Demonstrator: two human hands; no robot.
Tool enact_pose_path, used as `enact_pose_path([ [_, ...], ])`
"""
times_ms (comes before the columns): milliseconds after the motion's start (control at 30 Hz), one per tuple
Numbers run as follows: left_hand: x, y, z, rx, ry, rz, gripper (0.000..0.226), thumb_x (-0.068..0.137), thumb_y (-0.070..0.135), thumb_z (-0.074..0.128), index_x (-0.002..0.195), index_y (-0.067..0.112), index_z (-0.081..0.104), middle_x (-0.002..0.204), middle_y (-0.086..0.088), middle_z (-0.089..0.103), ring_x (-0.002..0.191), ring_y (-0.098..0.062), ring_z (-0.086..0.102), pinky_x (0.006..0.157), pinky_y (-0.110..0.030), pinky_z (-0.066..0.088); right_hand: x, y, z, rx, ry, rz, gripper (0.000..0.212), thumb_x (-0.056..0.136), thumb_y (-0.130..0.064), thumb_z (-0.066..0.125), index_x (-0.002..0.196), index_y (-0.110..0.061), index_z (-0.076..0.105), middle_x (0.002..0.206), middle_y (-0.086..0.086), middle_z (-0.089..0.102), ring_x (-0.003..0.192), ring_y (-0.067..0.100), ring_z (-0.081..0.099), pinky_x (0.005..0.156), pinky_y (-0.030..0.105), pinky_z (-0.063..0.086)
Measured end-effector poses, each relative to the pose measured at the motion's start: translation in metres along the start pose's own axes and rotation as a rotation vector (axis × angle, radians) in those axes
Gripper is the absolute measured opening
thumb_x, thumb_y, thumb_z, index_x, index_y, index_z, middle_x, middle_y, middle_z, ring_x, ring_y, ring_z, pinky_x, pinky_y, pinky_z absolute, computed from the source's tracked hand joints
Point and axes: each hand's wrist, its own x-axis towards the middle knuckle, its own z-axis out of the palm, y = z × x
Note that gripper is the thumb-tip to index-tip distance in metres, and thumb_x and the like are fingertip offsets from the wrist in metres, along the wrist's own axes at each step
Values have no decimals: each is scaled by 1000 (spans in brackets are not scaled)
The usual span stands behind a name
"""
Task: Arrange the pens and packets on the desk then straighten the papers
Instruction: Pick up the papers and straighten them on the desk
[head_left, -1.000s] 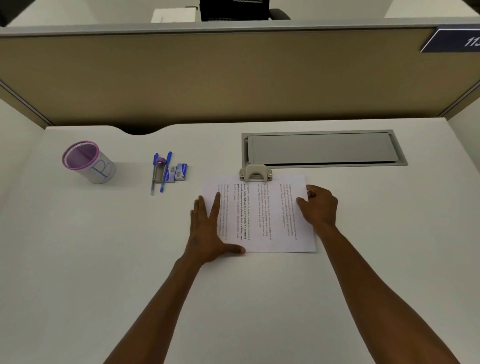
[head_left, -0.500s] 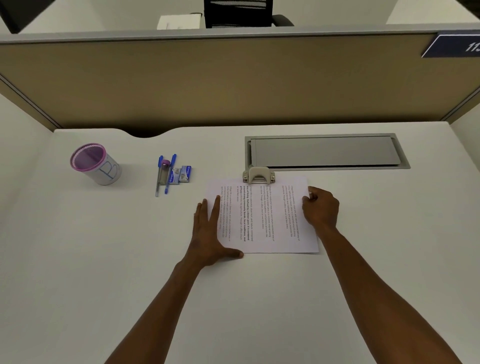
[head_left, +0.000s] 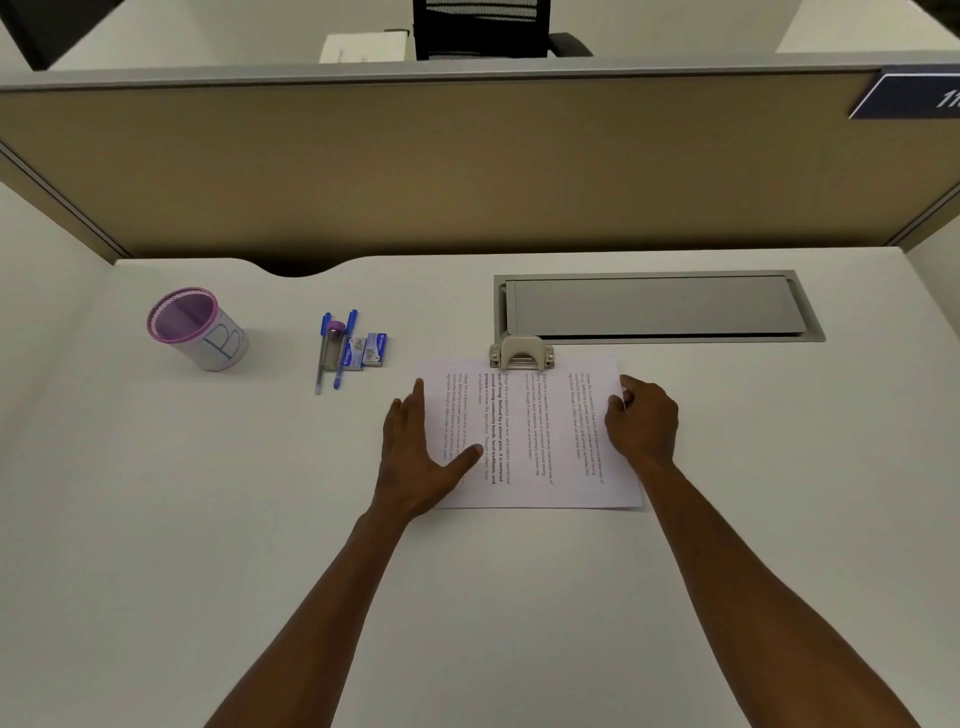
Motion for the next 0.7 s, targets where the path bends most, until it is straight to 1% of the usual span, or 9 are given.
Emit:
enact_pose_path([
  [33,-1,-1,0,-1,-3,0,117,71,69,67,155,32,-5,165,4,7,152,-22,3,120,-46,11,0,1,1,-1,-1,0,7,94,-15,59,88,-14,56,100,17,67,86,28,60,84,39,51],
  [67,-1,-2,0,4,-3,4,114,75,63,70,155,31,-4,165,4,7,152,-22,4,120,-46,12,0,1,1,-3,-1,6,13,95,-15,59,102,-7,66,108,17,68,93,30,64,90,40,51],
  [100,-2,-4,0,12,2,11,111,78,56,71,156,28,-3,165,3,7,152,-22,4,121,-46,12,1,1,2,-9,-4,12,28,95,-16,59,119,-4,66,113,18,68,100,32,65,93,40,52],
  [167,-3,-7,1,28,14,31,107,81,45,73,157,23,-1,165,1,8,152,-23,4,123,-47,14,0,0,1,-5,-16,16,39,95,-16,59,133,-4,60,116,18,66,106,34,65,96,41,52],
  [267,-3,-10,1,42,10,44,105,82,36,74,157,22,2,165,-1,9,152,-22,4,123,-46,14,-1,1,0,2,-30,18,39,96,-16,59,133,-4,59,114,19,64,106,35,64,96,42,52],
  [367,-2,-8,2,50,-2,34,105,81,35,75,157,24,2,165,-1,9,152,-22,3,122,-44,13,-1,0,0,1,-34,18,41,96,-16,59,136,-4,57,118,19,63,109,34,63,99,41,51],
  [533,-2,-7,3,56,6,31,106,81,42,74,157,23,3,165,-1,7,152,-21,2,121,-43,12,0,0,0,1,-37,34,38,96,-17,60,130,-2,61,115,19,63,106,34,64,97,40,52],
  [633,-2,-8,3,67,0,28,107,80,44,74,156,22,3,165,-1,6,152,-22,2,122,-45,13,1,2,1,-28,-27,33,28,95,-19,60,113,1,66,104,19,64,97,35,66,87,39,53],
  [700,-2,-8,5,71,6,35,108,80,50,72,157,23,1,166,-1,1,153,-21,-1,123,-45,11,1,2,0,-15,-13,37,34,93,-24,62,116,1,65,109,20,64,100,35,66,89,40,53],
])
